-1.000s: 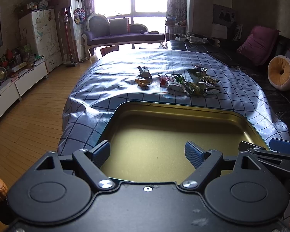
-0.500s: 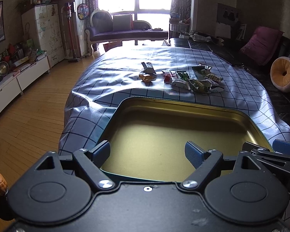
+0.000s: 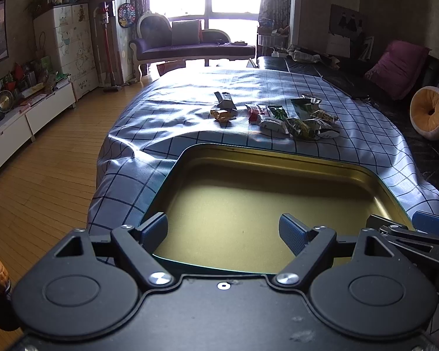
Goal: Organize snacks
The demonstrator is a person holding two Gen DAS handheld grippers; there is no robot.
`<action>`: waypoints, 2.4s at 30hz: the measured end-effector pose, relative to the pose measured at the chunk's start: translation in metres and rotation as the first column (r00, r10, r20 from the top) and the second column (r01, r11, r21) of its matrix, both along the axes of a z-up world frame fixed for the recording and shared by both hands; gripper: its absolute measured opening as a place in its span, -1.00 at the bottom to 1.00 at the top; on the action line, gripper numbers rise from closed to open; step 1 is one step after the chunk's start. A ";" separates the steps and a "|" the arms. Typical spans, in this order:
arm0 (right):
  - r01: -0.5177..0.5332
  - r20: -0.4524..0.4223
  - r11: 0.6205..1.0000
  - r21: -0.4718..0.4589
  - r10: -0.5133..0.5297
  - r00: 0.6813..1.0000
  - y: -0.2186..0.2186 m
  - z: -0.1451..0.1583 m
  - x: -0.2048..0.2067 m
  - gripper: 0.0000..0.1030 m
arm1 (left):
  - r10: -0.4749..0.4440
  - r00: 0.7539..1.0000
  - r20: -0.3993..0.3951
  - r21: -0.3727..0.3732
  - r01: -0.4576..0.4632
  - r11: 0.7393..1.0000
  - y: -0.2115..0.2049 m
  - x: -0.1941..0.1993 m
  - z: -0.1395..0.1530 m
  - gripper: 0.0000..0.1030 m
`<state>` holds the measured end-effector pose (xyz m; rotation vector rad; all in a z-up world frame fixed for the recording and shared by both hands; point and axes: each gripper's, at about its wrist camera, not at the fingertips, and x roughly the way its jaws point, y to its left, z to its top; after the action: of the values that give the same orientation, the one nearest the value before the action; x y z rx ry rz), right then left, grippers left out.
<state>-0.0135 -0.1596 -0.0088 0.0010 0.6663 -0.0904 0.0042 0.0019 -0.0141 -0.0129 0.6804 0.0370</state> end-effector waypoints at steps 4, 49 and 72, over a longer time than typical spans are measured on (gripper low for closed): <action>0.000 0.000 1.000 0.000 0.000 1.000 0.000 0.000 0.000 0.18 | 0.000 1.000 -0.009 -0.004 0.000 1.000 0.000 0.001 -0.001 0.68; 0.007 -0.008 1.000 -0.012 -0.008 1.000 0.000 -0.003 0.001 0.18 | -0.014 0.999 -0.042 0.066 0.017 0.998 -0.013 -0.014 -0.014 0.69; 0.096 0.068 0.994 -0.047 -0.093 0.993 -0.003 -0.006 0.002 0.19 | -0.102 0.993 -0.052 0.009 0.103 0.995 -0.019 -0.044 -0.014 0.68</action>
<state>-0.0120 -0.1625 -0.0150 -0.0127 0.5977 -0.1973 -0.0395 -0.0169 -0.0282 0.0342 0.7312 -0.0578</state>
